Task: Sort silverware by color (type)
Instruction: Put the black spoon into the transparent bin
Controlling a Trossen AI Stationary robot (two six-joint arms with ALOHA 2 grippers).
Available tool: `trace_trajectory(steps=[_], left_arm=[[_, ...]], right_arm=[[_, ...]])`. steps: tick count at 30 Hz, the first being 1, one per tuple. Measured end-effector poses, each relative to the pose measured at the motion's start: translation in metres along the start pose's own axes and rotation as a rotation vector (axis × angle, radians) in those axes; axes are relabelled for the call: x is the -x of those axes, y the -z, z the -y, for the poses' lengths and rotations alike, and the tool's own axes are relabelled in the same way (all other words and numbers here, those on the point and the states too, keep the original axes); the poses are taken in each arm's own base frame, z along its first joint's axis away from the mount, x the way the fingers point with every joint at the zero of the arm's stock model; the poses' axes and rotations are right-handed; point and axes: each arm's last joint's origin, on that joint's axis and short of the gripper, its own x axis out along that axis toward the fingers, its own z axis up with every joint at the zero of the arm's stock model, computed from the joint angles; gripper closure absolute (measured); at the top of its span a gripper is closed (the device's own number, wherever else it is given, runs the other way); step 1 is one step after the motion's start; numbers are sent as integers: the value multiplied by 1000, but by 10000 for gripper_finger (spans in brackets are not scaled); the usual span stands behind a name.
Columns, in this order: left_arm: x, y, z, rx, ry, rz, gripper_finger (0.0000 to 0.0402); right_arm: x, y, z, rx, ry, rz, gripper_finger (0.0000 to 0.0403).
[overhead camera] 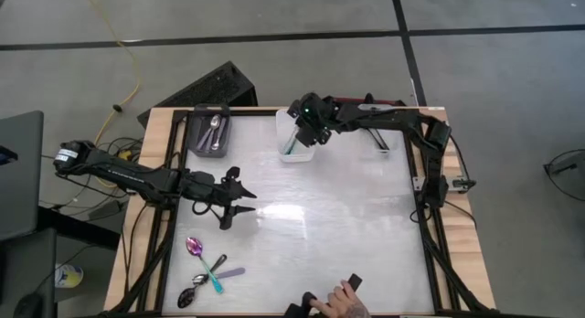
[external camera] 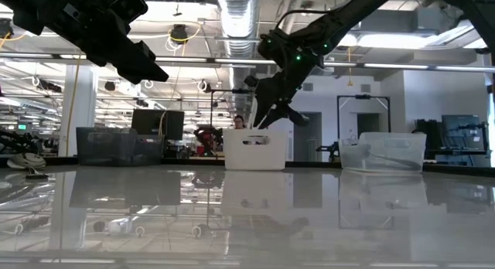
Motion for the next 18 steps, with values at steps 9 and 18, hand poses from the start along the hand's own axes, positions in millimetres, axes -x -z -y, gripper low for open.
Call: trace_trajectory(steps=[9,18], left_arm=[[0,1,0,6,-1,-14,235],[0,8,2,82,75,-90,235]], right_arm=[[10,-11,2,-49,1,-35,272],[115,-58,2,-437,-110,92,273]])
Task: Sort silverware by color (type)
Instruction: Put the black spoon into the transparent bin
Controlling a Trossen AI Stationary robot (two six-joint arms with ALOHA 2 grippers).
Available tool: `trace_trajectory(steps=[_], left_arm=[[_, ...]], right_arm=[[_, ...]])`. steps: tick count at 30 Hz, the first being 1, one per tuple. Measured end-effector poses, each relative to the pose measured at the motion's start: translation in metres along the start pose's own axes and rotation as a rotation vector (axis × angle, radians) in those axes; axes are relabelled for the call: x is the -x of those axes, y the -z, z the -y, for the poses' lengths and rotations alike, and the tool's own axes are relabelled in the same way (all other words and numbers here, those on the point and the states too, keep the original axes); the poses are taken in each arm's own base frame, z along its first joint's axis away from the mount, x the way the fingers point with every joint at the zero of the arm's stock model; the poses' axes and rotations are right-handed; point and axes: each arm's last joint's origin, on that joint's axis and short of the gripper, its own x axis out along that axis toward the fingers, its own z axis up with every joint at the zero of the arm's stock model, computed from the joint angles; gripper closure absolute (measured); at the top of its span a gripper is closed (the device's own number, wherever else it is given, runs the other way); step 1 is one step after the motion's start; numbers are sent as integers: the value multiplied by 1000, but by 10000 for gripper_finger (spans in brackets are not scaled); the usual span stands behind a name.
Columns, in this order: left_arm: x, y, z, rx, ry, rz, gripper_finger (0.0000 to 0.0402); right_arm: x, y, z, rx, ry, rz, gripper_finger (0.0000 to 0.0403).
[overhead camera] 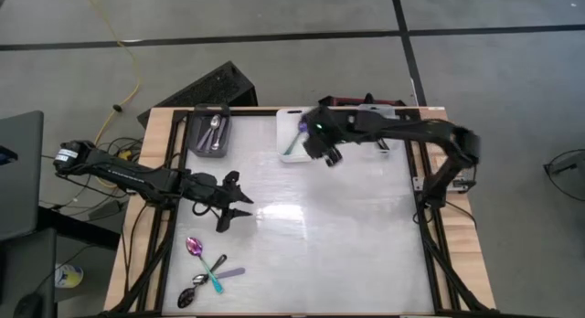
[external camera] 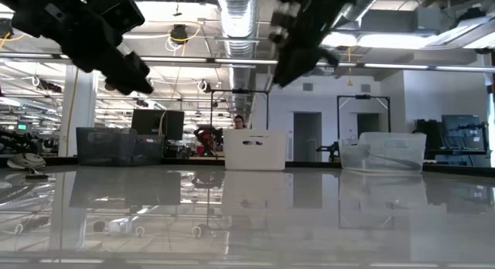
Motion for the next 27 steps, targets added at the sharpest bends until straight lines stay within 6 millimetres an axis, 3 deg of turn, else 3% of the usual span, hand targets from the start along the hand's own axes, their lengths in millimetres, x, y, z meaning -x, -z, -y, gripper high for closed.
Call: trace_trajectory(steps=[3,6,11,16,21,27], left_arm=[[1,4,2,35,66,-106,235],[9,0,3,68,61,-267,235],[31,-15,3,33,-48,-506,235],[43,-14,2,-18,-47,-646,235],[36,-11,2,-25,-56,-675,235],[4,2,1,-56,-52,-855,235]], right_arm=[[34,-13,-23,-280,-169,72,277],[52,-29,-55,-497,-322,105,282],[70,-57,-129,-421,-434,124,287],[82,-78,-185,-482,-363,150,287],[97,-99,-232,-483,-324,251,288],[107,-106,-268,-387,-225,255,288]])
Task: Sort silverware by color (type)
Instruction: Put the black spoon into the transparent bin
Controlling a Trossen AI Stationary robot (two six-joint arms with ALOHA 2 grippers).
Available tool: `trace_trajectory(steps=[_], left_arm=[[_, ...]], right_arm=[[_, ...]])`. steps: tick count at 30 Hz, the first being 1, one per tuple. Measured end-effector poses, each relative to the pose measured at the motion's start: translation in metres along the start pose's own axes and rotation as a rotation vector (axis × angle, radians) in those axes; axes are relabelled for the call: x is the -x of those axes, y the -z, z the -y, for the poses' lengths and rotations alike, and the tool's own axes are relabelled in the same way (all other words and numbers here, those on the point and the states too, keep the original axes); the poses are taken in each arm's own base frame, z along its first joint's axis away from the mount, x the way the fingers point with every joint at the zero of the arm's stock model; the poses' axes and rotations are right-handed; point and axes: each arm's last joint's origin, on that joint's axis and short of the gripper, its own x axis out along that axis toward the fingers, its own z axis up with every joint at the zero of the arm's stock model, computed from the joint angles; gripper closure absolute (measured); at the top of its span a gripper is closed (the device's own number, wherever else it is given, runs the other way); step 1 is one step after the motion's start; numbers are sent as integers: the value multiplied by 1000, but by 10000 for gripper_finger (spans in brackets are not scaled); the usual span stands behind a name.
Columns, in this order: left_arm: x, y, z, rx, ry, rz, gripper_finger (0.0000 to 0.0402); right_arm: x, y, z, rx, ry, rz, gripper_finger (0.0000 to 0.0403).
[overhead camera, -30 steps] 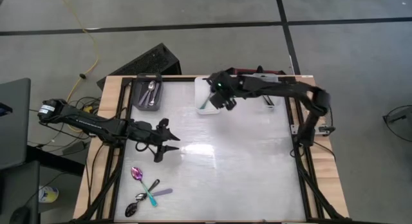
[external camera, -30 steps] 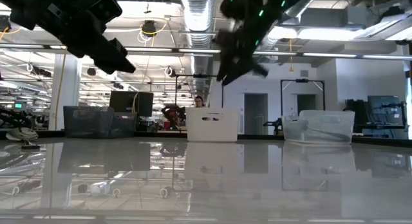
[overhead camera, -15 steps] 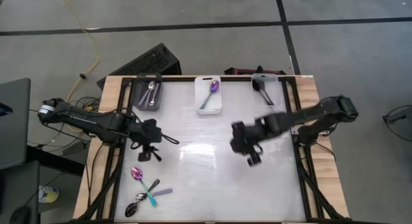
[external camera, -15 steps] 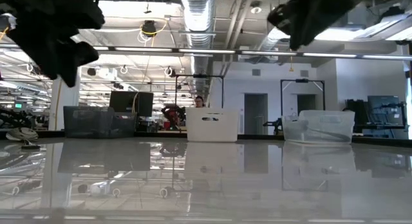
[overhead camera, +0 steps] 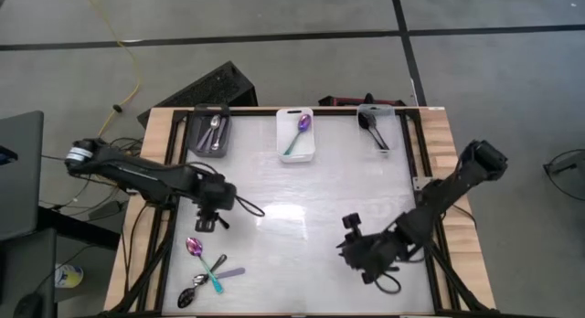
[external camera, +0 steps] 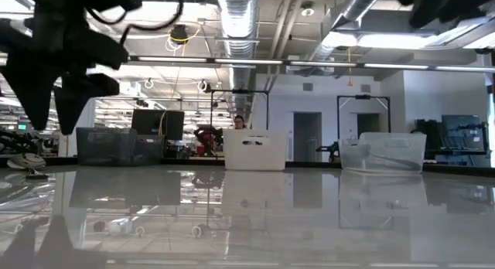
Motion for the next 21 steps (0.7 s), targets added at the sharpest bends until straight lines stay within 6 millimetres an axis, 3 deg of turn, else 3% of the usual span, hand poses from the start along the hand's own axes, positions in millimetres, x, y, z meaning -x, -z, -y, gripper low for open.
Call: trace_trajectory(steps=[5,10,21], left_arm=[[-13,-12,-1,-144,-68,-272,235],[-30,-5,-3,-242,-80,-470,235],[-66,2,-5,-280,-66,-483,235]], right_arm=[[3,1,-7,15,37,20,288],[3,1,-7,-24,40,22,288],[2,1,-4,4,45,17,288]])
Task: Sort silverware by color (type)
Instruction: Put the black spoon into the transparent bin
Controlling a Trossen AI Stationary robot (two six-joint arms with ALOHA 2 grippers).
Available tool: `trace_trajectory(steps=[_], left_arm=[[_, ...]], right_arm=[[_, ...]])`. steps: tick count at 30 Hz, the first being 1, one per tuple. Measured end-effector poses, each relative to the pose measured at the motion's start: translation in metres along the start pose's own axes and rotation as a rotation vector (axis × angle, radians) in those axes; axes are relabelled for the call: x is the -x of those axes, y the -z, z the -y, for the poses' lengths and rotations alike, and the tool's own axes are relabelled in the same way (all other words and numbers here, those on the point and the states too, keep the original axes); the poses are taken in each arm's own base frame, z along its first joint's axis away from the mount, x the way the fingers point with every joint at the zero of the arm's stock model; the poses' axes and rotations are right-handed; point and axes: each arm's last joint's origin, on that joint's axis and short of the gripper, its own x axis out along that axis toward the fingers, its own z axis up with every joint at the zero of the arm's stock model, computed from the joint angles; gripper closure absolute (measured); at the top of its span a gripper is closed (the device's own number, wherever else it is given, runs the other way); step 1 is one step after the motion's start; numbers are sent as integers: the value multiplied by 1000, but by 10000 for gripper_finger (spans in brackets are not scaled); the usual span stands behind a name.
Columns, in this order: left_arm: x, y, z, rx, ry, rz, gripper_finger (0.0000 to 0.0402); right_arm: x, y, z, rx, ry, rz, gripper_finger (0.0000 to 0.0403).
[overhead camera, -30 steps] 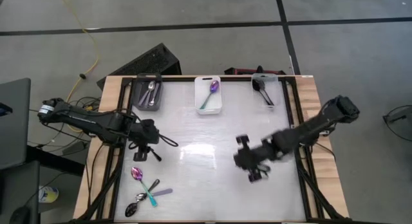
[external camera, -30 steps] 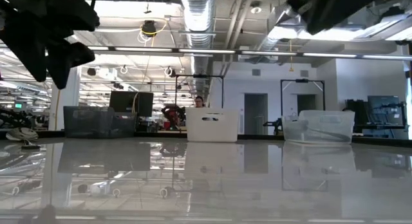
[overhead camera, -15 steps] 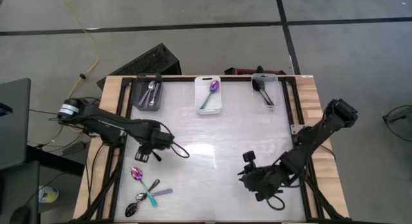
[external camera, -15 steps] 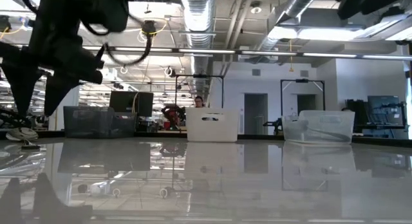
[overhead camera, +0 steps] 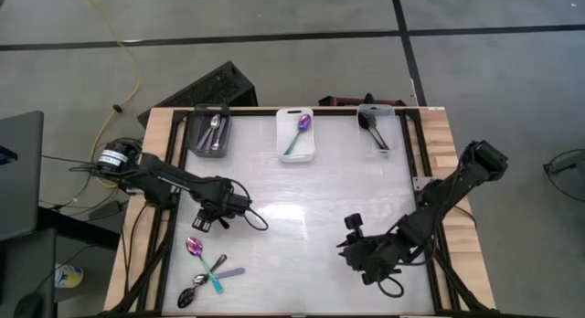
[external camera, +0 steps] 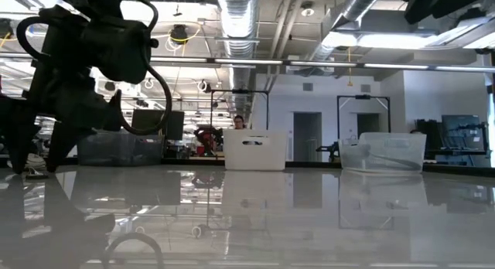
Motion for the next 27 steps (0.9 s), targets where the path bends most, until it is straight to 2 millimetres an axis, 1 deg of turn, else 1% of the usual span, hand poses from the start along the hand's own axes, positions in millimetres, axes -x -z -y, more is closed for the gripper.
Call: trace_trajectory(steps=[2,4,7,11,12,15,19,22,27], left_arm=[[0,0,0,-6,0,-2,238],[0,0,0,-8,3,-2,251],[0,0,0,-12,3,-3,292],[-1,0,0,-15,4,-5,372],[0,0,0,-15,7,-7,386],[7,-1,0,-51,13,-22,395],[31,-8,-5,-89,-59,-18,399],[59,-19,-10,-117,-120,48,400],[115,-42,-19,-178,-206,300,401]], right_arm=[[-1,0,2,-3,4,-2,288],[-1,0,3,-6,7,-3,288],[-2,0,3,-6,7,-4,288],[-1,0,3,-5,7,-3,288],[-1,0,3,-5,7,-3,288],[-1,0,3,-6,7,-3,288],[-1,0,3,-6,7,-3,288],[-1,0,3,-28,7,-3,288],[-1,0,3,-116,7,-3,288]])
